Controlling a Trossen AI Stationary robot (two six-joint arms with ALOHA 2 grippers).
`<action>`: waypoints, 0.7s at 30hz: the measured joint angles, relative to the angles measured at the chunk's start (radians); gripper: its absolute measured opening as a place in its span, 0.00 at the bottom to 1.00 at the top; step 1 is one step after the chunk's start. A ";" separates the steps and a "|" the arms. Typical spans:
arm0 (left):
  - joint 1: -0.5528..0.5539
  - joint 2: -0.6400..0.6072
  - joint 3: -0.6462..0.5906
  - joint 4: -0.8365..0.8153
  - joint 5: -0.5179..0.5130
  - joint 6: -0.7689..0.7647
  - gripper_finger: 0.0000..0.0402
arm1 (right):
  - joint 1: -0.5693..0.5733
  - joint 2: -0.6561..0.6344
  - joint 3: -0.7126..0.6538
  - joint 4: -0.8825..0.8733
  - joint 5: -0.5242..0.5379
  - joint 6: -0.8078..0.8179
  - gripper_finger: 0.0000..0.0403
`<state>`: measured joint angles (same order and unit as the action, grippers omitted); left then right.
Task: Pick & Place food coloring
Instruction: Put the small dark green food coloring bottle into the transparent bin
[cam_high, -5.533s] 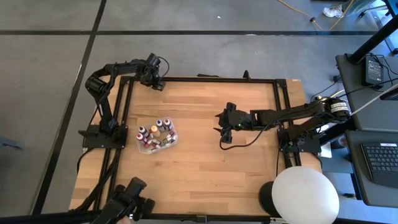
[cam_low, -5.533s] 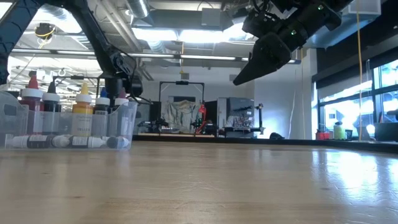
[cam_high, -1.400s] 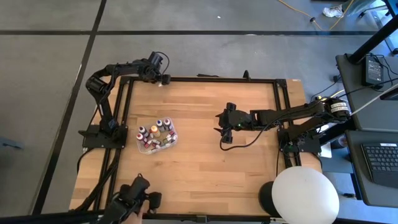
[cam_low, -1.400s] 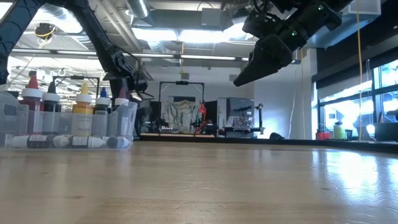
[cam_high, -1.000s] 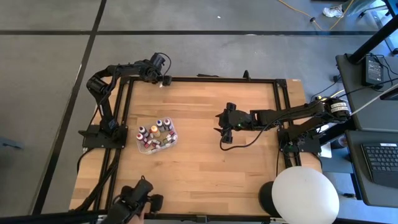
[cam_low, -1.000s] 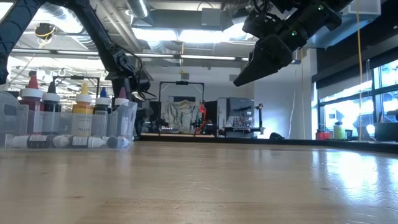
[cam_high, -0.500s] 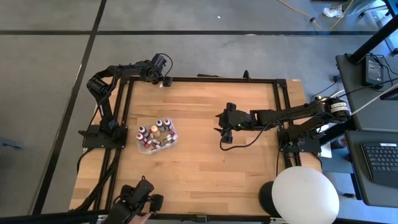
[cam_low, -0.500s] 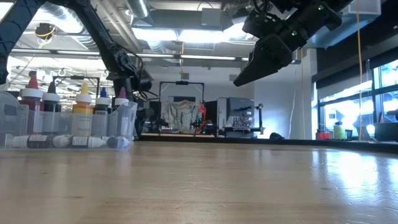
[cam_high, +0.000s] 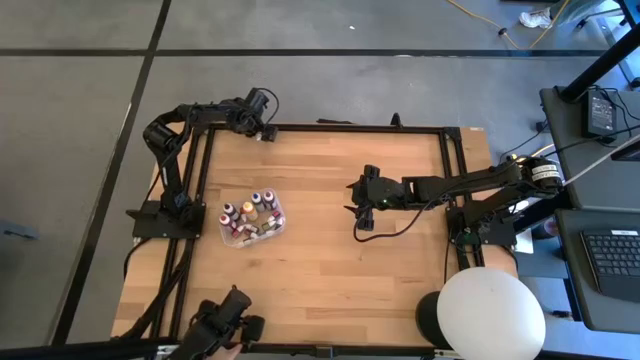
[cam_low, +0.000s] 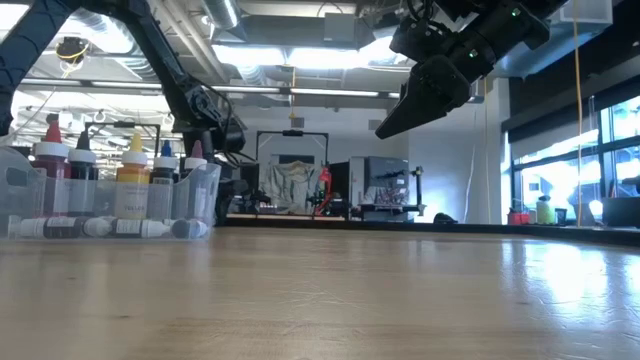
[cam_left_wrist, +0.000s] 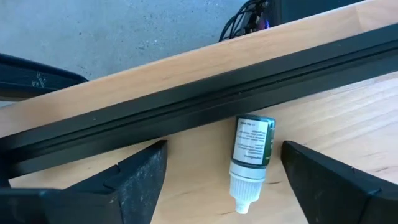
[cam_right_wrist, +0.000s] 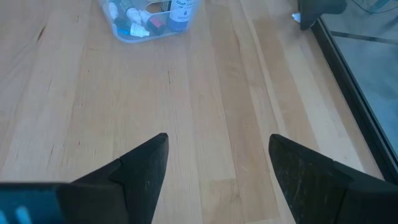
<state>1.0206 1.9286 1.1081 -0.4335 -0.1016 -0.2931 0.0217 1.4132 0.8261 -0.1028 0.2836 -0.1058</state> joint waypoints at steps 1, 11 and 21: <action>0.000 0.001 0.000 0.003 -0.001 -0.001 0.76 | 0.000 0.000 0.000 0.000 0.000 0.000 0.69; -0.001 -0.003 -0.004 0.027 -0.023 -0.027 0.57 | 0.000 0.000 0.000 0.000 0.000 -0.002 0.69; -0.025 -0.002 -0.005 0.052 -0.030 0.017 0.37 | 0.000 0.000 0.000 0.000 0.000 -0.003 0.69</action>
<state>0.9955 1.9263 1.1034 -0.3817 -0.1312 -0.2759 0.0216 1.4132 0.8261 -0.1024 0.2836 -0.1089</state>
